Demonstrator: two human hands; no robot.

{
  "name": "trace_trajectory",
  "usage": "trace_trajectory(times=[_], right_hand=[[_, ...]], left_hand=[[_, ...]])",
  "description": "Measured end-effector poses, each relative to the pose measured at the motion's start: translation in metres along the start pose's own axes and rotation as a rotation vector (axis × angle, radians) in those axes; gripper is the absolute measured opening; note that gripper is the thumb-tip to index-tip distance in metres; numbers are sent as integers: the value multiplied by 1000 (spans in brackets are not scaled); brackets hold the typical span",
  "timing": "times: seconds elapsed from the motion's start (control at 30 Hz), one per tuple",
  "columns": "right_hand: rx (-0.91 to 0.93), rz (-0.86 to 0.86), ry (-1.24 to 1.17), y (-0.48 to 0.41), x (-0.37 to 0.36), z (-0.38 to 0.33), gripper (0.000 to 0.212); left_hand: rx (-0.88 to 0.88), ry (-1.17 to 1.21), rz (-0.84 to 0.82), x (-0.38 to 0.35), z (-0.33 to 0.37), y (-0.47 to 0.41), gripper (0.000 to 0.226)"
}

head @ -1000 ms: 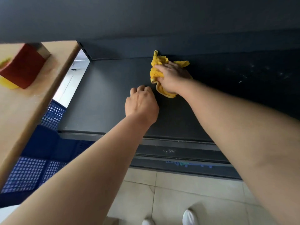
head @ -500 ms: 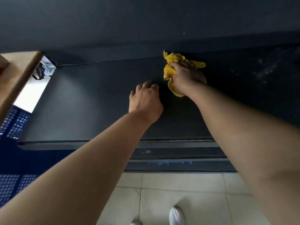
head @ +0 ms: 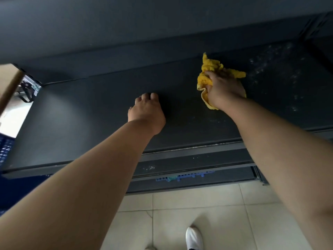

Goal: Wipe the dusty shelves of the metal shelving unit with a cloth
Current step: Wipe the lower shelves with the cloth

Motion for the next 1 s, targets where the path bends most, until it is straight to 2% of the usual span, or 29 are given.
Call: trace_trajectory(times=[0.63,0.73,0.9,1.0], right_hand=[[253,-14,87,59,-32,-51,52],[270,-25,68,73,-33,-63,52],[307,-35,48,99,-38,-76,49],[300,-25,46,110,-35,-69,49]], left_hand=[[-15,83,-75,-5,-6,-3,67],[-36,83,-89,-2,-9,-2,65],[-52,-13,-4,0,-3,16,55],[-78,-2,-33,1,7,26,57]])
Point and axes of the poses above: each hand's wrist, its own y-axis away from the middle knuckle, its own x-axis out of the back of the hand, z = x × y, the point moved 8 cm from there along -y, towards the middle knuckle, and after that the axes turned 14 degrees about x, right-handed, at the moved point
